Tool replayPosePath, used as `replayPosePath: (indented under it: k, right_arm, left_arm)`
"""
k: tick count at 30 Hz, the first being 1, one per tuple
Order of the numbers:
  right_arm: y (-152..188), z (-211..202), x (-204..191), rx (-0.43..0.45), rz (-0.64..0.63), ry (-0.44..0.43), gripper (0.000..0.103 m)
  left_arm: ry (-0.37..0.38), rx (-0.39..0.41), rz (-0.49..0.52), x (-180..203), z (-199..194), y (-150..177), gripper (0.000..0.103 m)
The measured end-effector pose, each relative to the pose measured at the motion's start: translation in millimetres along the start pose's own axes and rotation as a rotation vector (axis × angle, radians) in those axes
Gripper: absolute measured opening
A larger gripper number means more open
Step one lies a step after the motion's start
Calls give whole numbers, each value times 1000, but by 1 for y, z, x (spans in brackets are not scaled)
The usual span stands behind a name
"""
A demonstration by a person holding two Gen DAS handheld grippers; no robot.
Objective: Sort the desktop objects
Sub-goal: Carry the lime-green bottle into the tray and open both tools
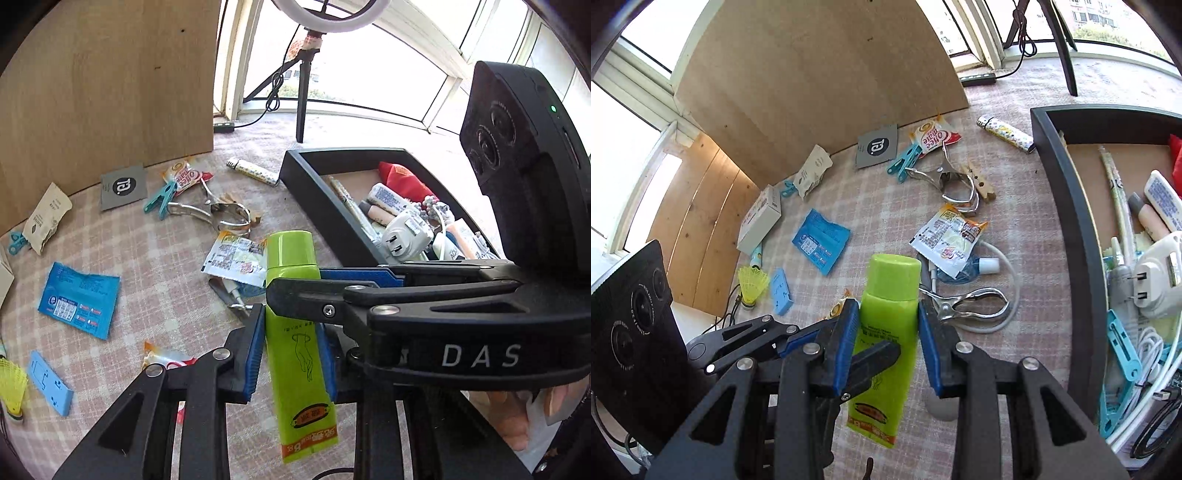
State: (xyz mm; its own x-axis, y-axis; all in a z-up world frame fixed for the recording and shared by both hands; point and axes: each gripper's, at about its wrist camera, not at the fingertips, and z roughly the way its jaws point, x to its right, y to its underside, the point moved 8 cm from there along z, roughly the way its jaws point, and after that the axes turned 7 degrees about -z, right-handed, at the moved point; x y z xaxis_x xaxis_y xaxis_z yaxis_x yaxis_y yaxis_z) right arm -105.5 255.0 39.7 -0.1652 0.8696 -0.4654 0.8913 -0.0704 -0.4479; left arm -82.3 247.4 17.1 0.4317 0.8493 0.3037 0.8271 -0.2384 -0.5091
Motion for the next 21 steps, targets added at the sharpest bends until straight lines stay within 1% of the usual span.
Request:
replayPosePath:
  k: [5,10,17,20,21]
  right_arm:
    - [-14,-41,25,66,30,41,32]
    - [-24,-85,63,114,35,135,32]
    - [-28,-141,121,182,110,231,33]
    - [-27,-159,141,203,138,262,33]
    - [-27,-163,146,207,142,270,33]
  left_arm:
    - [43,19,69,44,5,-27,24]
    - [91,23,131,97,21,-50,26]
    - [157,6,211,166,46,-72,26]
    - [167,-6,238,191,56,-78,29]
    - [164,-14,241,196,59,-79,33]
